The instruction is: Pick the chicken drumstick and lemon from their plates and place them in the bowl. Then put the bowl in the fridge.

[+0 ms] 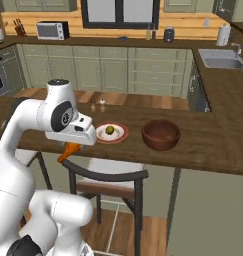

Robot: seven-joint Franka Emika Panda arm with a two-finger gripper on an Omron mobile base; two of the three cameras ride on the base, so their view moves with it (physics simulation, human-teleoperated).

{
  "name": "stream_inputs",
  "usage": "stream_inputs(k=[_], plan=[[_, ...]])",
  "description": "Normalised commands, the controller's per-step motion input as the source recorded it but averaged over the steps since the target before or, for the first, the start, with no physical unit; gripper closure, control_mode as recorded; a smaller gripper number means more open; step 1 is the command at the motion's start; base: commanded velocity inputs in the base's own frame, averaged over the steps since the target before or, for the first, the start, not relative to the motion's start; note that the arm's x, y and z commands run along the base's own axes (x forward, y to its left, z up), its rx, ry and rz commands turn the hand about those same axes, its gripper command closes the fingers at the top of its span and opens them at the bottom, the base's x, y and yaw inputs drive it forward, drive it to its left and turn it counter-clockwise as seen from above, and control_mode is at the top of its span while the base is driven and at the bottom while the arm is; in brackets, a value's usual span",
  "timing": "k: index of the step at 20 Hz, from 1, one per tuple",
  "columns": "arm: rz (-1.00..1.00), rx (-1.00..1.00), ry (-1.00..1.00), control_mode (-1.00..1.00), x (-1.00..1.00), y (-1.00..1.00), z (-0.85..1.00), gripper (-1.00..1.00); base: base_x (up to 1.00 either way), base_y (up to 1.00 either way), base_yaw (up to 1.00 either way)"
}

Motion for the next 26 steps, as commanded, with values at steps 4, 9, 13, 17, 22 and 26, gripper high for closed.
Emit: stream_inputs(k=[4,9,13,17,22,26], plan=[[0.00,0.00,0.00,1.00,0.00,0.00,0.00,1.00,0.46,-1.00,0.00],[0.00,0.00,0.00,1.00,0.00,0.00,0.00,1.00,0.50,-1.00,0.00],[0.00,0.00,0.00,1.00,0.00,0.00,0.00,1.00,0.41,-1.00,0.00],[0.00,0.00,0.00,1.00,0.00,0.00,0.00,1.00,0.05,-1.00,-0.05],[0.00,0.00,0.00,1.00,0.00,0.00,0.00,1.00,-0.02,-1.00,-0.09],[0.00,0.00,0.00,1.00,0.00,0.00,0.00,1.00,0.19,-0.96,-0.03]])
